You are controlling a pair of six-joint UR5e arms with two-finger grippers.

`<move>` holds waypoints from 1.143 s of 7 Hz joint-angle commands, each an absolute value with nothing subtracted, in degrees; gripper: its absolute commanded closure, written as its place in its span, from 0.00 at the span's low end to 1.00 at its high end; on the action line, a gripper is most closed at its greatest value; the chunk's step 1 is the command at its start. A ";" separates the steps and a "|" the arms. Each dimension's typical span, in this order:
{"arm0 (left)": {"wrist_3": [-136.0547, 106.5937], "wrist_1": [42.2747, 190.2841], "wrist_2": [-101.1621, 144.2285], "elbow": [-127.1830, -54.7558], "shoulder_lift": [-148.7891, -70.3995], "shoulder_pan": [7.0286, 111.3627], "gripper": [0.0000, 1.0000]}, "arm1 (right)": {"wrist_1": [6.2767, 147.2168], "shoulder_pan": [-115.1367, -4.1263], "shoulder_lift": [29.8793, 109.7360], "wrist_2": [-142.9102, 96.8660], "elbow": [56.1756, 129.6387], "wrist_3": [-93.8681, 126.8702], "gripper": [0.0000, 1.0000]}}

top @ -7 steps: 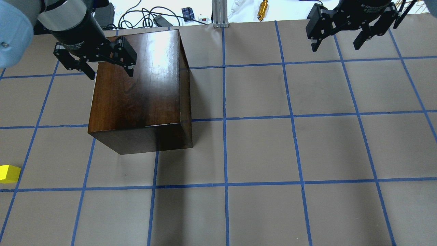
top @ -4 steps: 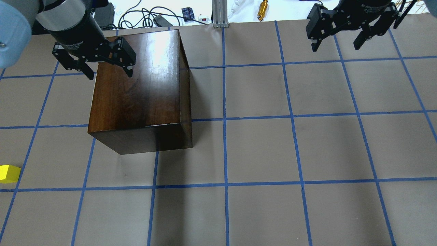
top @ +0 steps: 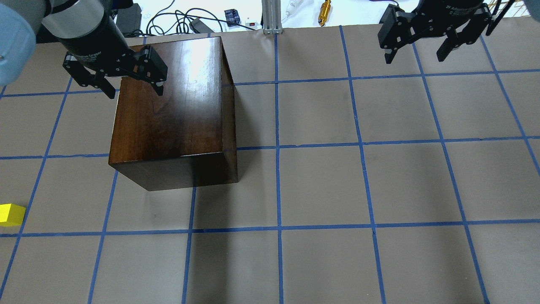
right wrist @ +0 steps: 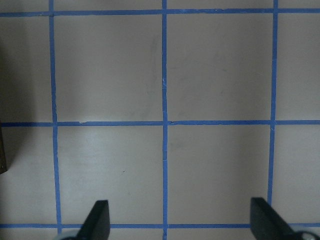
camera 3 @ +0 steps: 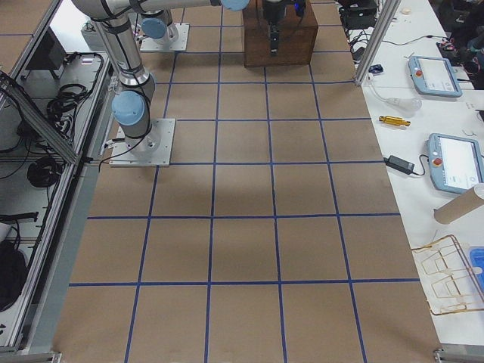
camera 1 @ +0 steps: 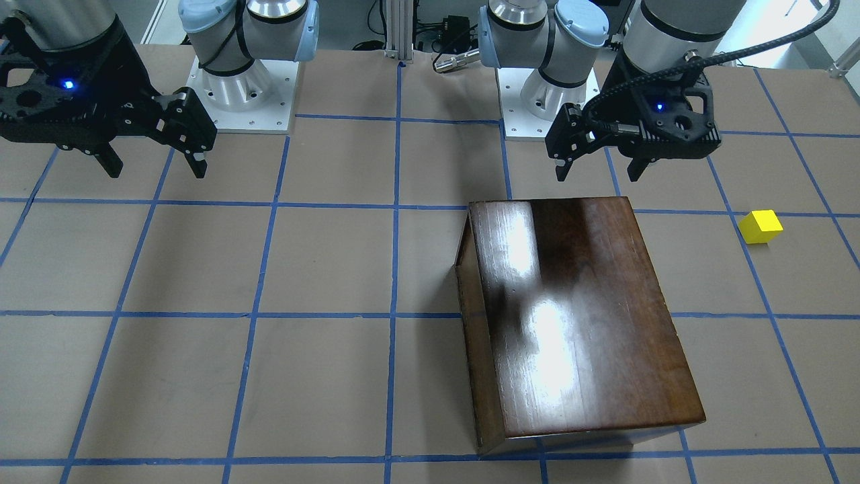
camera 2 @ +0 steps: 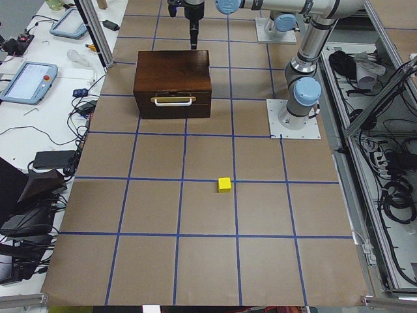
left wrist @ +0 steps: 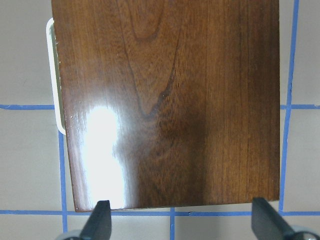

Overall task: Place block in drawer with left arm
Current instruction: 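Move the left gripper off the cabinet top toward the drawer handle side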

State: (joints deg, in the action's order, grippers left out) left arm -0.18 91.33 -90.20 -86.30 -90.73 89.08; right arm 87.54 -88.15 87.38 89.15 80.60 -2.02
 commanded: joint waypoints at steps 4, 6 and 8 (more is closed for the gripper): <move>4.90 91.32 -89.56 -86.83 -91.14 81.86 0.00 | 87.54 -88.07 87.36 89.21 80.60 -2.02 0.00; 8.85 91.32 -86.49 -87.27 -92.19 75.79 0.00 | 87.54 -88.07 87.36 89.21 80.60 -2.02 0.00; 15.26 90.62 -86.13 -88.59 -94.99 69.56 0.00 | 87.54 -88.07 87.36 89.21 80.60 -2.02 0.00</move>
State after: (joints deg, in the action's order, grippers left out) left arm 11.31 91.12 -86.48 -87.81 -93.21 73.56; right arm 87.54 -88.11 87.37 89.21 80.60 -2.02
